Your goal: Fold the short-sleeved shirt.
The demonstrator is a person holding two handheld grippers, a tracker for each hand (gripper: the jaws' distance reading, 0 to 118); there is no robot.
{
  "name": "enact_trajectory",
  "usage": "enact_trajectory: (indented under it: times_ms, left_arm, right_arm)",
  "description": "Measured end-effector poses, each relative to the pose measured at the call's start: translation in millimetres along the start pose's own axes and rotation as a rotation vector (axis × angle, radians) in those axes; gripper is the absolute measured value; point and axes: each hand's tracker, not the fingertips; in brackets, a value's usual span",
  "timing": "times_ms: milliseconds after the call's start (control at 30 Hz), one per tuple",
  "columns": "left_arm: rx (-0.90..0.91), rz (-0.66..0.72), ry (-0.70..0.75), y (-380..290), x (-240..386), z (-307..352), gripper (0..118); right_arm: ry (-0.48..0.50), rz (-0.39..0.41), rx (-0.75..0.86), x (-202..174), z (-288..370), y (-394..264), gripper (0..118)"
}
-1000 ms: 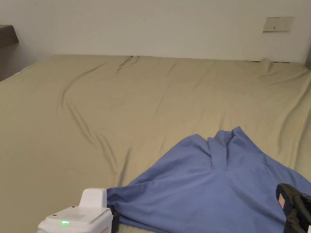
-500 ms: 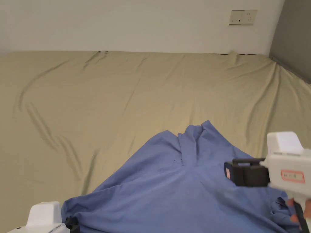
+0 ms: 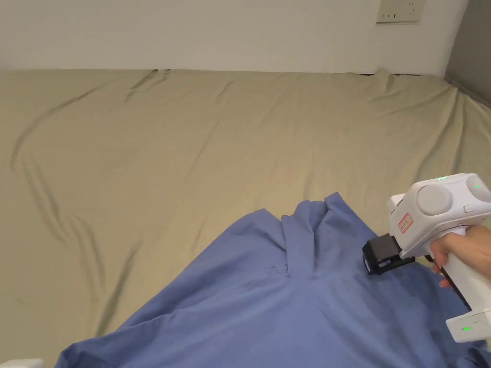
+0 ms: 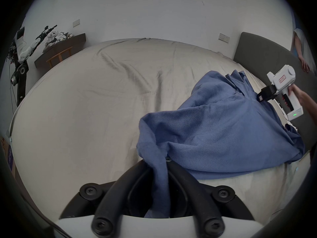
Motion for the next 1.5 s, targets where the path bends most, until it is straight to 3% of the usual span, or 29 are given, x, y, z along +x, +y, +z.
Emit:
enact_trajectory:
  times_ms: [67,100,200,267,333,400,667,867,1233,1367,1500]
  left_arm:
    - [-0.001,0.007,-0.008,0,-1,0,2]
    - [-0.004,0.013,-0.012,1,-2,-1,2]
    - [-0.008,0.018,-0.014,2,-1,-1,2]
    - [-0.008,0.012,-0.010,2,0,-1,2]
    - [-0.003,0.005,-0.004,1,3,1,2]
    - [-0.002,0.005,-0.003,1,3,2,2]
    - [0.028,0.000,-0.011,10,2,16,2]
    - [0.100,0.043,-0.054,30,4,34,2]
    - [0.320,-0.002,-0.128,91,17,107,2]
    - [0.432,-0.049,-0.135,116,23,150,2]
    - [0.541,-0.113,-0.101,138,35,193,2]
  right_arm:
    - [0.034,-0.013,-0.013,9,-12,3,107]
    - [0.052,-0.038,0.003,13,-10,3,102]
    - [0.099,-0.026,0.046,16,2,-2,65]
    - [0.089,-0.009,0.069,13,11,-4,58]
    - [0.061,0.046,0.082,2,18,-9,25]
    - [0.002,0.098,0.116,-5,24,-15,9]
    - [0.083,0.006,0.251,12,70,-26,7]
    - [0.059,0.022,0.423,11,136,-52,6]
    - [0.126,-0.112,0.749,23,267,-125,5]
    - [0.098,-0.115,0.853,20,318,-152,5]
    - [0.005,-0.107,0.997,3,364,-180,5]
